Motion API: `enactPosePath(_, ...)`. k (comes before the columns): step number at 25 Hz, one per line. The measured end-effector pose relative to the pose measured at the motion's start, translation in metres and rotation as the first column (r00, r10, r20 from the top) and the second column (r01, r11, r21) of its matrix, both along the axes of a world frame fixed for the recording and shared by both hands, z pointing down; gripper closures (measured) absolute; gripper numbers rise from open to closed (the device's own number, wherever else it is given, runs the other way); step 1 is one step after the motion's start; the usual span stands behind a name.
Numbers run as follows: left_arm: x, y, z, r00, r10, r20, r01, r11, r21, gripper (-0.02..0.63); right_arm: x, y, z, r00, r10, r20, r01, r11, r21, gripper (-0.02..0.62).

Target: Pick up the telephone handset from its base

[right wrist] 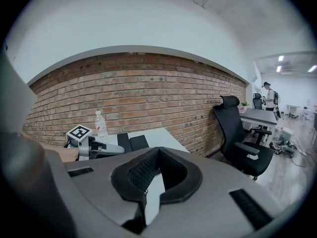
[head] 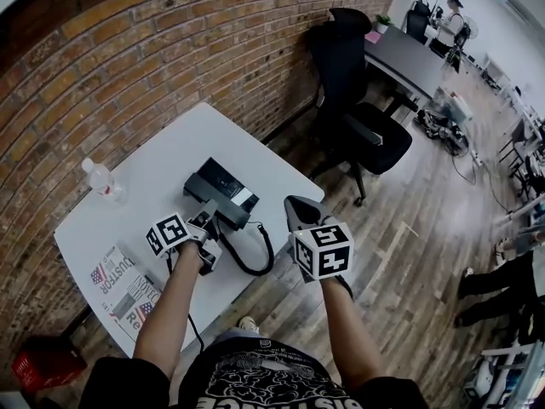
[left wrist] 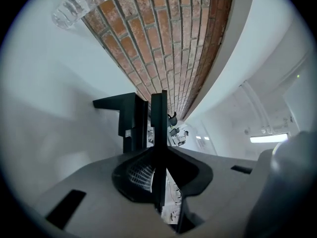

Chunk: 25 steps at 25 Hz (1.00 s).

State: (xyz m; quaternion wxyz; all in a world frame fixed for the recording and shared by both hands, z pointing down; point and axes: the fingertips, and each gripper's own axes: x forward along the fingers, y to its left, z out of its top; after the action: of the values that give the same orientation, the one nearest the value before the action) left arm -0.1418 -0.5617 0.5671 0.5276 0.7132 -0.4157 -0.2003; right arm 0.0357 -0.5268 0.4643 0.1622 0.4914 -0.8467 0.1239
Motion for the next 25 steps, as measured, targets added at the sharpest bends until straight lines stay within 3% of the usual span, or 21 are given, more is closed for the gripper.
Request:
enactPosePath(11, 0.051, 0.009, -0.077, 0.996, 0.086, -0.021, -0.082, 0.985, 0.153, 0.532, 0.041, 0.027, -0.029, 0.998, 0.069, -0.013, -0.069, 0.997, 0.037, 0.595)
enactPosePath(25, 0.145, 0.051, -0.156, 0.982, 0.185, 0.04, -0.188, 0.932, 0.31, 0.532, 0.13, 0.082, -0.075, 0.985, 0.172, 0.018, -0.173, 0.976, 0.132, 0.595)
